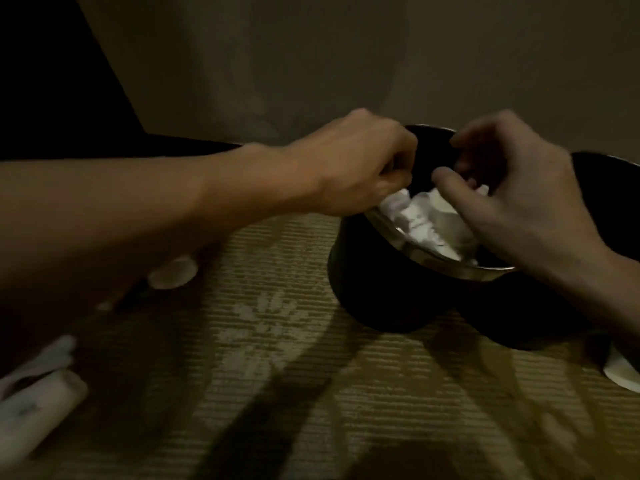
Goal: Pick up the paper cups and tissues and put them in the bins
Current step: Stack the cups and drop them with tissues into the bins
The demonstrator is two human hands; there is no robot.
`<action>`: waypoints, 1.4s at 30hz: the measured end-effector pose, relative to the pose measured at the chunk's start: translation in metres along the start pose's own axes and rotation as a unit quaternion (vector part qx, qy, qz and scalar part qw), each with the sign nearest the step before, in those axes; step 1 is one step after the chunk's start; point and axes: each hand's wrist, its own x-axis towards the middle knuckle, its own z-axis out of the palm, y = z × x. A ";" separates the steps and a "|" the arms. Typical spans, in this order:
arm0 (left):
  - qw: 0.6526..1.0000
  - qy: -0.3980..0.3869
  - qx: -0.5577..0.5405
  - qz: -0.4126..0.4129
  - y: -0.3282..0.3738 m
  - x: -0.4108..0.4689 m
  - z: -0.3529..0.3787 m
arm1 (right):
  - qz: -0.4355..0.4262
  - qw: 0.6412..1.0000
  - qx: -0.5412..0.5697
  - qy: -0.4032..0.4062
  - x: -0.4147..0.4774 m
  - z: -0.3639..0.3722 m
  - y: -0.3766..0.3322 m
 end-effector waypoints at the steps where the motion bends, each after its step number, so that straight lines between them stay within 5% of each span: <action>1: 1.000 -0.002 0.011 0.001 -0.002 -0.019 -0.012 | -0.027 0.999 0.035 -0.003 -0.006 0.007 -0.019; 5: 0.986 -0.104 0.095 -0.086 -0.014 -0.127 -0.046 | -0.088 0.977 0.161 -0.110 -0.047 0.067 -0.097; 9: 0.955 -0.186 0.109 -0.202 -0.030 -0.264 -0.054 | -0.150 0.918 0.230 -0.285 -0.096 0.142 -0.169; 14: 0.909 -0.142 0.062 -0.386 -0.030 -0.432 -0.033 | -0.181 0.822 0.281 -0.461 -0.152 0.218 -0.251; 19: 0.814 -0.094 -0.050 -0.571 -0.017 -0.549 0.026 | -0.221 0.777 0.202 -0.554 -0.207 0.272 -0.295; 24: 0.735 -0.034 -0.180 -0.653 0.000 -0.599 0.088 | -0.183 0.786 0.140 -0.574 -0.245 0.305 -0.310; 33: 0.732 -0.064 -0.181 -0.654 -0.013 -0.596 0.149 | -0.161 0.803 0.094 -0.566 -0.263 0.336 -0.307; 36: 0.707 -0.011 -0.247 -0.662 -0.022 -0.597 0.151 | -0.145 0.794 0.101 -0.582 -0.260 0.341 -0.307; 39: 0.667 0.056 -0.321 -0.670 -0.029 -0.604 0.145 | -0.126 0.783 0.095 -0.602 -0.255 0.342 -0.306; 42: 0.579 0.171 -0.412 -0.682 -0.039 -0.608 0.137 | -0.092 0.777 0.094 -0.615 -0.248 0.346 -0.307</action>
